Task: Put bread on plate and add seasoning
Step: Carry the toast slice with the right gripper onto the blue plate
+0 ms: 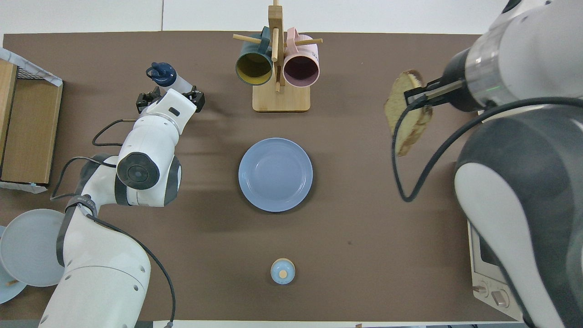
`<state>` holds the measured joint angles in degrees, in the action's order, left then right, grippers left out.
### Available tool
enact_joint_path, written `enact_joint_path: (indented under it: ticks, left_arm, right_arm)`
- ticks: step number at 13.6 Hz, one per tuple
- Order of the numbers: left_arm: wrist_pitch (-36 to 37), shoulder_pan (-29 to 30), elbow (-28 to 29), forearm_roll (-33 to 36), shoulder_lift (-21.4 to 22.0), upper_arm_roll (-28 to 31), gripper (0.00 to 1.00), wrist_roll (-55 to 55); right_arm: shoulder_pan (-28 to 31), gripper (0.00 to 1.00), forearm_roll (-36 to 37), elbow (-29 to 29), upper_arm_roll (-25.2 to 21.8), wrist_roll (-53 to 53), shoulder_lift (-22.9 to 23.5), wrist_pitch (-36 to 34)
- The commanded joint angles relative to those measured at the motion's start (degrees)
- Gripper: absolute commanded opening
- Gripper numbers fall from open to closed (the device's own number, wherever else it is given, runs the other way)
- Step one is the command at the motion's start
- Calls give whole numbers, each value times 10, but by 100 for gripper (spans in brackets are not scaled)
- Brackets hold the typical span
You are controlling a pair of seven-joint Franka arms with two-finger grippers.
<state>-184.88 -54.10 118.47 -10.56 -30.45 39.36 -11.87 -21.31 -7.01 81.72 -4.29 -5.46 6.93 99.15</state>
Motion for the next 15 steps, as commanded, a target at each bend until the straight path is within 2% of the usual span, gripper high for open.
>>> enact_joint_path:
  ticks: [1,3,6,7,8,12,13,15]
  left_arm:
    - [-9,21,-33,-8,-20,5,100,-4]
    - [0,31,-62,-9,-33,2,100,-4]
    - [0,37,-70,-9,-50,-2,100,-10]
    - [-1,37,-68,-9,-51,-3,100,-11]
    - [-2,37,-68,-9,-51,-5,100,-11]
    - [-7,37,-69,-8,-61,-10,100,-13]
    - [-14,38,-70,-10,-68,-15,100,-16]
    - [-27,43,-68,-10,-69,-17,100,-21]
  right_arm:
    - [-23,0,-90,177,1,-109,-89,119]
    - [-52,0,-108,263,1,-122,-119,194]
    - [-114,0,-144,339,1,-154,-109,351]
    - [-145,0,-154,352,1,-175,-87,416]
    - [-165,0,-156,354,1,-194,-67,452]
    - [-196,0,-156,369,1,-205,0,556]
    - [-201,0,-156,386,1,-201,7,593]
    - [-201,0,-156,418,2,-197,1,612]
